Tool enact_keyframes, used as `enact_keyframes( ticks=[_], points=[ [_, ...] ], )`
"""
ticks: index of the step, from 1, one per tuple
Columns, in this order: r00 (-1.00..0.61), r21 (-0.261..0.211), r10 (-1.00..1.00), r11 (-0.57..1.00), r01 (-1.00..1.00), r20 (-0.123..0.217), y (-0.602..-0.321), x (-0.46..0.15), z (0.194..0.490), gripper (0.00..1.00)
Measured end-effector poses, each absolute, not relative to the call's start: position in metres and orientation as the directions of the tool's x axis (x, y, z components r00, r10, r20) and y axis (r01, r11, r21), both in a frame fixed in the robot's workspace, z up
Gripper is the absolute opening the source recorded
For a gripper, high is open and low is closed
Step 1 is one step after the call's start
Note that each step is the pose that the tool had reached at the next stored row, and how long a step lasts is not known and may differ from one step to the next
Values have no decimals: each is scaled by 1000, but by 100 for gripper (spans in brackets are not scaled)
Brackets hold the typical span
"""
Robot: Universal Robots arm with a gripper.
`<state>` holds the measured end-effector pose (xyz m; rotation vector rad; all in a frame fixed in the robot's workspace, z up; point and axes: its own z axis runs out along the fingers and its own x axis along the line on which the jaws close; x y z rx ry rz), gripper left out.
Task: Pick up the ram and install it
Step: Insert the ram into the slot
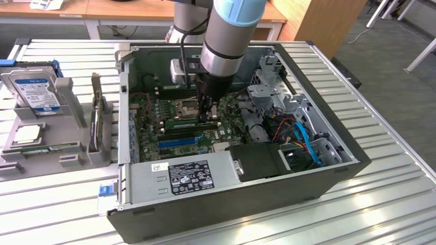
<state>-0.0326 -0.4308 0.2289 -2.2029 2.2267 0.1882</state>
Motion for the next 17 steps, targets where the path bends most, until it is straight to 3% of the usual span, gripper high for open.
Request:
enact_keyframes(
  ticks=[17],
  points=[
    [-14,83,-996,7,-997,-87,-431,-33,226,12]
  ],
)
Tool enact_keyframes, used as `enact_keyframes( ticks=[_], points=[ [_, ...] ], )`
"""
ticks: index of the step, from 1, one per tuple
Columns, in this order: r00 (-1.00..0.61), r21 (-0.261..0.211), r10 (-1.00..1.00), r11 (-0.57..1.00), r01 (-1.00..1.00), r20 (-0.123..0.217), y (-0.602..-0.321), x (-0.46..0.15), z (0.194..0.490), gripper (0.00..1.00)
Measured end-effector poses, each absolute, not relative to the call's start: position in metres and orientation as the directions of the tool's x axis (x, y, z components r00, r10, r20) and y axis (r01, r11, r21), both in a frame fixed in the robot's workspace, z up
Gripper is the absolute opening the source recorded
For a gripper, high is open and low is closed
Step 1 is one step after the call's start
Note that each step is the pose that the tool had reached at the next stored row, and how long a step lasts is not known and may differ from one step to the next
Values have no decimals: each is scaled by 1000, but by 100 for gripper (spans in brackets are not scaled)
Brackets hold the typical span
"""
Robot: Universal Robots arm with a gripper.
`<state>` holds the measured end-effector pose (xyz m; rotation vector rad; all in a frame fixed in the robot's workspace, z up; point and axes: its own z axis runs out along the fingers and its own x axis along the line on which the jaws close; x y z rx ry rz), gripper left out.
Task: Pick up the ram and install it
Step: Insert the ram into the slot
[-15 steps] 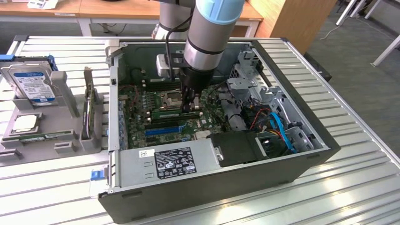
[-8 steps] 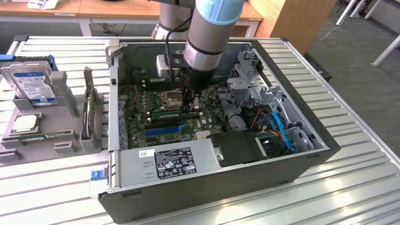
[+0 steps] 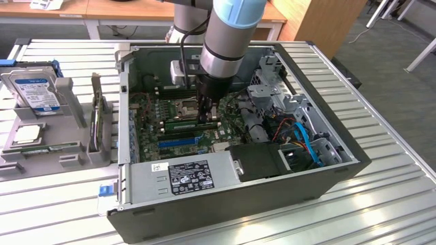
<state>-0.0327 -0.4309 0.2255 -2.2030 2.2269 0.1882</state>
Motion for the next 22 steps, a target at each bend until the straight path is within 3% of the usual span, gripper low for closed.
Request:
enact_keyframes(
  ticks=[9,17,22],
  points=[
    [-14,82,-996,7,-997,-87,-431,-33,225,13],
    [-14,83,-996,7,-997,-87,-431,-33,225,43],
    [-14,83,-996,7,-997,-86,-431,-33,226,43]
  ],
)
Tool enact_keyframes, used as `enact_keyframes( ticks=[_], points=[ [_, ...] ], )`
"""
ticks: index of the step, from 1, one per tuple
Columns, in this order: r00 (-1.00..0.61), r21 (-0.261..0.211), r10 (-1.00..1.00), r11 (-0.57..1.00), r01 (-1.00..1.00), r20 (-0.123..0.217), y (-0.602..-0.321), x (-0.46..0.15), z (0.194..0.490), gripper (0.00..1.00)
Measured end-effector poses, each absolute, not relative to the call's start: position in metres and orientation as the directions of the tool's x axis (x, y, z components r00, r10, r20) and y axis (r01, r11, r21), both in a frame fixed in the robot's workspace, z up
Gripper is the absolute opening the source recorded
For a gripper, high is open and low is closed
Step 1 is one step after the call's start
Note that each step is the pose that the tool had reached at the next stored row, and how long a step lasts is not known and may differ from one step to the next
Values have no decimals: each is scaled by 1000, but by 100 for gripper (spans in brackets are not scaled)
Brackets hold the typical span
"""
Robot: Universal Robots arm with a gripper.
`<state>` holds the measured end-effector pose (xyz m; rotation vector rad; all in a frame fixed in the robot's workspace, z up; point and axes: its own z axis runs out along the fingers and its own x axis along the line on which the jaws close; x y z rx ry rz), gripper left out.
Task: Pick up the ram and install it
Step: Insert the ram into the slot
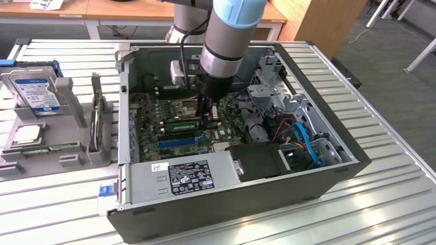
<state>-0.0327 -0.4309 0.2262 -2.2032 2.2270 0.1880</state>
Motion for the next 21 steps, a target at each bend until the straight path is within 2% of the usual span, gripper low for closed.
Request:
enact_keyframes(
  ticks=[7,21],
  points=[
    [-14,83,-996,7,-997,-87,-431,-33,238,43],
    [-14,83,-996,7,-997,-87,-431,-33,280,43]
  ],
)
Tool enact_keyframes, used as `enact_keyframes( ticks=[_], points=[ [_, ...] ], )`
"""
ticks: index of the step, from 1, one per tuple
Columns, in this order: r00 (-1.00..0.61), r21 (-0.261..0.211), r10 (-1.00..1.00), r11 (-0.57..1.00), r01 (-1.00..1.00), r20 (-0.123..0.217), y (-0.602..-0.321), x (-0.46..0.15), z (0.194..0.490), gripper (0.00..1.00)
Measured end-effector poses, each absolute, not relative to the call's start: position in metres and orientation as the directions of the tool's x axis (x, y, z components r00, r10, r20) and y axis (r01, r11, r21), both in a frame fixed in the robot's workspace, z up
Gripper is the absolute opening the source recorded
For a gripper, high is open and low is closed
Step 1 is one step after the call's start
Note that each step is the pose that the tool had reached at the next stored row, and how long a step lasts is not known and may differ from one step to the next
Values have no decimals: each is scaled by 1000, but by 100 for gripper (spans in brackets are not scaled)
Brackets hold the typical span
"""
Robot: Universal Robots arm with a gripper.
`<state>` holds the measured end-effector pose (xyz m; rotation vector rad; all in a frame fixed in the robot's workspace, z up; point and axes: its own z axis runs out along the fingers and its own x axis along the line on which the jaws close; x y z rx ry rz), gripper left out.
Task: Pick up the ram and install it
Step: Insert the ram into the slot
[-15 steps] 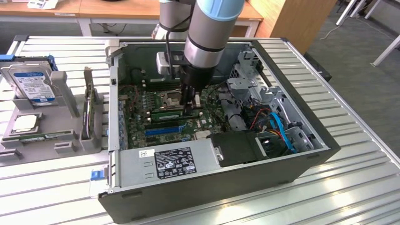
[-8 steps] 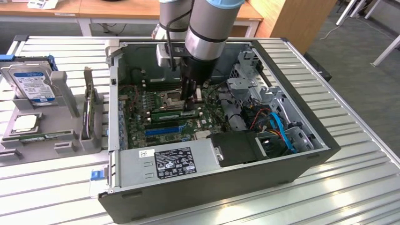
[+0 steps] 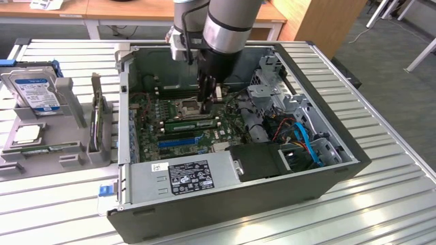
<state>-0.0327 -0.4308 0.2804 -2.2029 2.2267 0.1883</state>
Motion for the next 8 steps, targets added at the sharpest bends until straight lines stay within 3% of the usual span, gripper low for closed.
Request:
enact_keyframes(
  ticks=[8],
  points=[
    [-14,83,-996,7,-997,-87,-431,-33,305,43]
  ],
)
